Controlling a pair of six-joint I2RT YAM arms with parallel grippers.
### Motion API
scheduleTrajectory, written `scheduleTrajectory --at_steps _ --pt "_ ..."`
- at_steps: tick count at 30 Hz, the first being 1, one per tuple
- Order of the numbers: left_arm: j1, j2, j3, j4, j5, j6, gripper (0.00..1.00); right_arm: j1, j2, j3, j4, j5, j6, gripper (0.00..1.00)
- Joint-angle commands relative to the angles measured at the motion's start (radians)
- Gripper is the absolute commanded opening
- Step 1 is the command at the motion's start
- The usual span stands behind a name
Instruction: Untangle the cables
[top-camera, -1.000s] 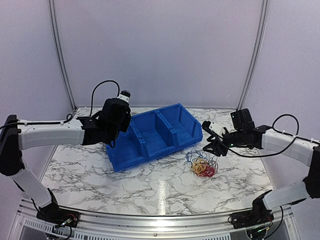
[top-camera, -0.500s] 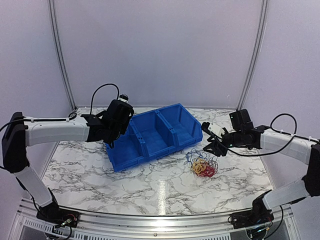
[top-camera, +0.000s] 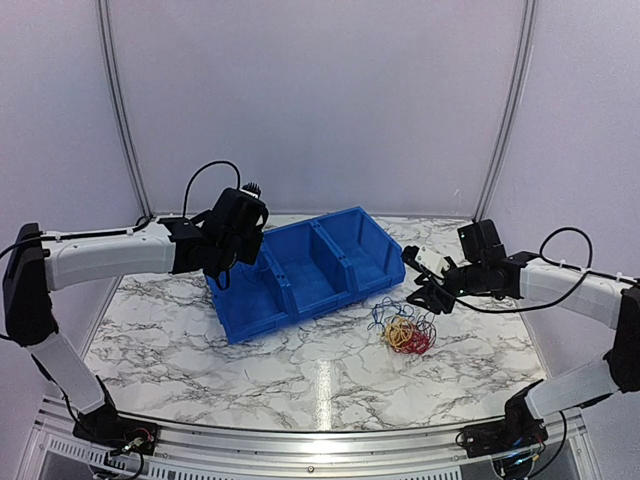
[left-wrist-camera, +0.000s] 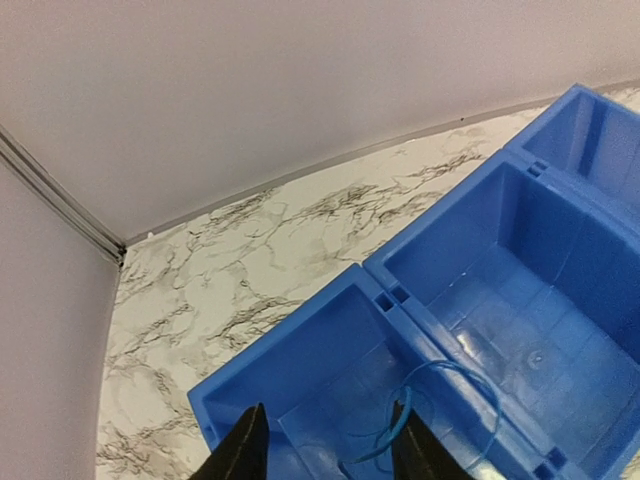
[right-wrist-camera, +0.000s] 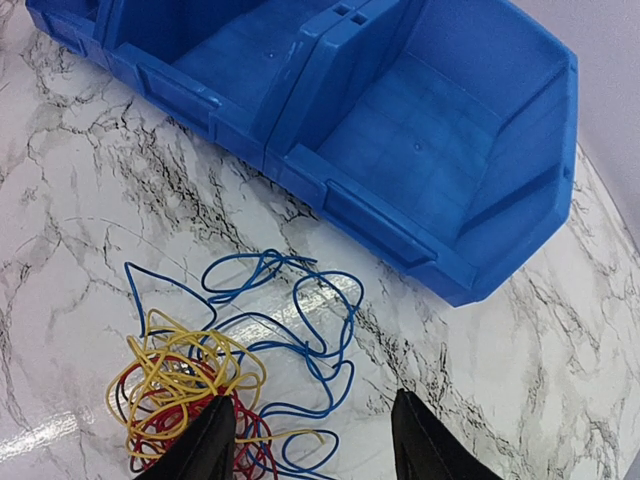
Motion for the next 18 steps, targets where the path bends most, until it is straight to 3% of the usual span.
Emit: scheduleTrajectory --at_steps 1,7,11,15,18 --pt "-0.03 -0.056 0.045 -0.018 0.074 -0.027 0.48 0.015 0.006 0.006 0.019 0.008 -0.005 0.54" --pt "-0.078 -0.036 0.065 -0.033 0.063 -0.032 0.54 0.016 0.009 0.004 0.019 0.012 -0.005 0.54" --pt "-0.025 -0.008 0.036 -0.07 -0.049 0.012 0.37 0.015 0.008 0.005 0.018 0.014 -0.006 0.54" --pt "0.147 -0.026 0.023 -0.142 0.029 -0.04 0.28 0.015 0.005 0.002 0.016 0.012 -0.009 0.54" --pt "0.15 -0.088 0.021 -0.112 0.157 -0.081 0.41 0.016 0.006 0.003 0.016 0.014 -0.011 0.54"
